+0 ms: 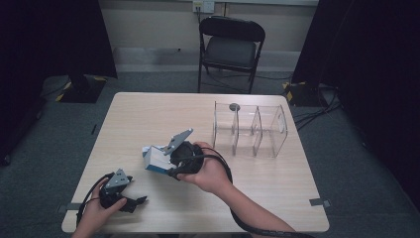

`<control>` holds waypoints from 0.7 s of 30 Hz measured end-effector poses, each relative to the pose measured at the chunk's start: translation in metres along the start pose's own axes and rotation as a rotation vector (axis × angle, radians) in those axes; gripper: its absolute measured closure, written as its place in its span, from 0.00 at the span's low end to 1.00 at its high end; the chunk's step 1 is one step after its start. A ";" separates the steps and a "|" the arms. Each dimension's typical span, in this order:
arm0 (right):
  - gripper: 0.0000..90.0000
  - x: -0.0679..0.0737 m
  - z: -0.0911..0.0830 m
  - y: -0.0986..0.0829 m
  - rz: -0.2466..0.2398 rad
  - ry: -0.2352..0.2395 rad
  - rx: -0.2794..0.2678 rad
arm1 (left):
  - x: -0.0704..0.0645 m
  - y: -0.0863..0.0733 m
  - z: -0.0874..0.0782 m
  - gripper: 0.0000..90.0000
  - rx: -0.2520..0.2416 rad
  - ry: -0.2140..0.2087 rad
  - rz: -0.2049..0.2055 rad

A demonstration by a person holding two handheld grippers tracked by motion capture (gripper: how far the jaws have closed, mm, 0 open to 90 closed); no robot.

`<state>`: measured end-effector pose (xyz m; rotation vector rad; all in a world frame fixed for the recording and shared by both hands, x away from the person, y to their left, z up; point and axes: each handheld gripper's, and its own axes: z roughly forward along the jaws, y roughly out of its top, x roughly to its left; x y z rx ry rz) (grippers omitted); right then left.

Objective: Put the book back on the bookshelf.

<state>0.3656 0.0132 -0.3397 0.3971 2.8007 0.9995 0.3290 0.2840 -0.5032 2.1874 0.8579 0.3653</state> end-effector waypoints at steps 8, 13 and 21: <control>0.68 -0.004 -0.005 0.015 0.044 0.029 0.077 | 0.000 0.000 0.000 0.06 0.000 0.001 0.001; 0.68 -0.010 -0.010 0.025 0.052 0.050 0.117 | -0.001 0.000 0.000 0.05 0.000 -0.004 -0.007; 0.68 -0.010 -0.014 0.027 0.051 0.056 0.148 | 0.001 0.001 -0.001 0.05 0.013 -0.005 0.014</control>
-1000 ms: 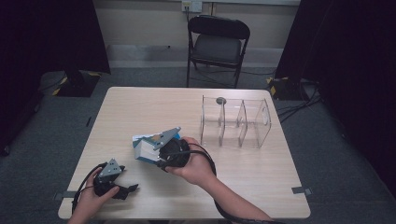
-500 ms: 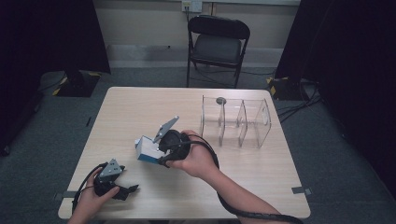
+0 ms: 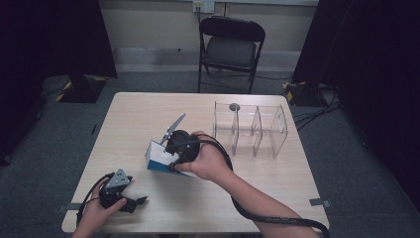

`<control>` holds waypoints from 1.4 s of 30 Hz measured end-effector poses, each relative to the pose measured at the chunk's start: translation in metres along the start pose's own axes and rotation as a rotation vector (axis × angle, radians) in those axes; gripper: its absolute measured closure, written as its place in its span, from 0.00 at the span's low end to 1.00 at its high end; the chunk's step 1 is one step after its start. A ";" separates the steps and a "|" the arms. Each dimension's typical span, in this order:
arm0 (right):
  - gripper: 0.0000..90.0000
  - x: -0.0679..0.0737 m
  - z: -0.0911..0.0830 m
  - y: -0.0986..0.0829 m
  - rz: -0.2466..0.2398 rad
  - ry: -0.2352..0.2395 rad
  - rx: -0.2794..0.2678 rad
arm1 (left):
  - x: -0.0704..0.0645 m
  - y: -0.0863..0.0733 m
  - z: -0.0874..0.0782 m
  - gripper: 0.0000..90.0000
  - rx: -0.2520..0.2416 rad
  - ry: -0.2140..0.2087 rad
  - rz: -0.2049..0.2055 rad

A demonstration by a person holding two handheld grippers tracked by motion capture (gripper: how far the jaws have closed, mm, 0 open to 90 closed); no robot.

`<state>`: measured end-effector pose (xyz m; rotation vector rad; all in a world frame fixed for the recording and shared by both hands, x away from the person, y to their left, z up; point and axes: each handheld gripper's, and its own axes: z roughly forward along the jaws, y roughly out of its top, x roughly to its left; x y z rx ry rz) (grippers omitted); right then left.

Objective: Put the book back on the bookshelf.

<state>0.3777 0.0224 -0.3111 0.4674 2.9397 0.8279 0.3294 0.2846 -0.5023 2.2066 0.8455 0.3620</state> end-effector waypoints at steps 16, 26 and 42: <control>0.68 -0.002 -0.013 0.009 0.016 0.038 0.083 | 0.000 0.000 0.000 0.04 0.003 0.000 -0.001; 0.68 0.003 -0.027 0.007 0.033 0.053 0.101 | -0.001 0.000 0.001 0.02 0.001 0.001 -0.013; 0.68 -0.005 -0.028 0.019 0.030 0.044 0.107 | 0.000 0.001 0.002 0.00 0.011 -0.001 -0.003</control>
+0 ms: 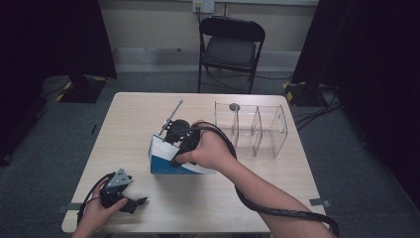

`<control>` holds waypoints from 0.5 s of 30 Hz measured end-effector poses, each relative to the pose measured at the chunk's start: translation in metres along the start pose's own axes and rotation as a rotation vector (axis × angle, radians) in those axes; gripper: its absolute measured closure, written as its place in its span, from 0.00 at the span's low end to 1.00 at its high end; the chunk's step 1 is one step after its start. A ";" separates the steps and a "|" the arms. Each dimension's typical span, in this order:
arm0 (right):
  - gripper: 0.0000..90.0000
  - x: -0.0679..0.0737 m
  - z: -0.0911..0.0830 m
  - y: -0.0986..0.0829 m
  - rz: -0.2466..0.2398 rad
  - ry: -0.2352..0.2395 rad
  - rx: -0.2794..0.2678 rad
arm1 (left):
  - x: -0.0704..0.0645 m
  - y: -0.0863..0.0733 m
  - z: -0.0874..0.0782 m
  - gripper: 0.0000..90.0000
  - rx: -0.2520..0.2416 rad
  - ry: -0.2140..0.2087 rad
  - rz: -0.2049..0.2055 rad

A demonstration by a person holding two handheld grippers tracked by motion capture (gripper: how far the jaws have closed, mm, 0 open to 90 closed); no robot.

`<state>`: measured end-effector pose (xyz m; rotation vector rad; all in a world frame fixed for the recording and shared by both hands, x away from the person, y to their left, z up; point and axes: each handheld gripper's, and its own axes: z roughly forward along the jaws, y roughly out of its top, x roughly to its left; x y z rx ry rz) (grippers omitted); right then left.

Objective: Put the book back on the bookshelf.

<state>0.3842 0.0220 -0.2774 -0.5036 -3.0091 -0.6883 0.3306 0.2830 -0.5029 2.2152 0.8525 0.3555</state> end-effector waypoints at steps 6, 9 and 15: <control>0.68 0.002 0.001 0.000 -0.010 0.004 0.011 | -0.001 0.000 0.000 0.00 -0.006 0.001 -0.010; 0.68 0.004 -0.001 -0.002 0.000 0.022 0.013 | -0.001 0.000 0.000 0.00 -0.006 0.001 -0.013; 0.68 0.006 -0.012 -0.002 0.010 0.050 0.005 | -0.001 0.000 0.001 0.00 -0.004 0.002 -0.013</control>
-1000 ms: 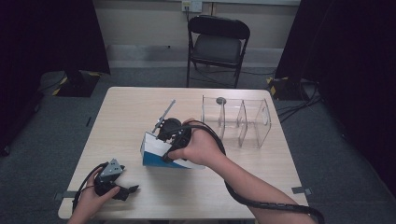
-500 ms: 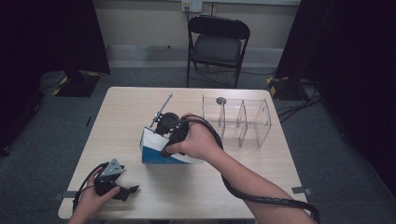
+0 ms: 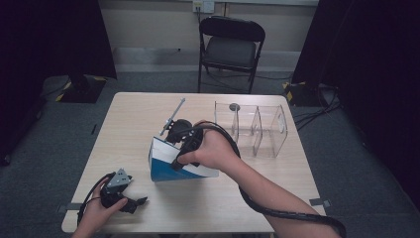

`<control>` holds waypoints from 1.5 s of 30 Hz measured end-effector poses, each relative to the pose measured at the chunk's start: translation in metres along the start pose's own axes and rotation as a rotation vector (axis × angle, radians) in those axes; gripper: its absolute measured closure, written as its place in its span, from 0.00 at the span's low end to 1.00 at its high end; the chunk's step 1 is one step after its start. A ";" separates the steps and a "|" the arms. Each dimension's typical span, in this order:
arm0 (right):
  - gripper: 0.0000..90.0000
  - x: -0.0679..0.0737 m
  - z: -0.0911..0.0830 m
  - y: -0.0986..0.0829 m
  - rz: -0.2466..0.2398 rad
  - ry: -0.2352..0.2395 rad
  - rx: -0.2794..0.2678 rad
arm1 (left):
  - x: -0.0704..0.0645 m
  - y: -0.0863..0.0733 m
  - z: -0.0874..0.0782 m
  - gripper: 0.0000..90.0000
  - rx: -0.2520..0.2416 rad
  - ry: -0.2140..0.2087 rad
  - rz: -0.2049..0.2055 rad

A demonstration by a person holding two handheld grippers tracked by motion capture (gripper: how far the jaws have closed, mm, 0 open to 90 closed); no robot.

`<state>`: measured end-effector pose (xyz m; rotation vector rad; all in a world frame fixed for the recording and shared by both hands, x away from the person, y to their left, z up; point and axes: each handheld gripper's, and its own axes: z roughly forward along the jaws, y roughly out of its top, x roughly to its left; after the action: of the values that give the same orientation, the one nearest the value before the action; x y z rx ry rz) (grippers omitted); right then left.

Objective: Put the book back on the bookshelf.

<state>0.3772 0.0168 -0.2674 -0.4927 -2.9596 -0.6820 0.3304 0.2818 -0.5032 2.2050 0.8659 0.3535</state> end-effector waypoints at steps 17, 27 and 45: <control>0.65 -0.019 -0.002 0.031 -0.063 -0.052 0.023 | 0.001 0.000 -0.001 0.00 0.007 0.000 0.012; 0.63 -0.028 0.000 0.042 -0.096 -0.057 0.026 | 0.001 0.000 -0.001 0.00 0.007 0.001 0.012; 0.59 -0.042 0.008 0.056 -0.163 -0.083 0.006 | 0.000 0.000 0.000 0.00 0.000 0.004 0.000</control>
<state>0.4350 0.0556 -0.2570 -0.2885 -3.1051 -0.6829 0.3304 0.2813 -0.5033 2.2051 0.8687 0.3581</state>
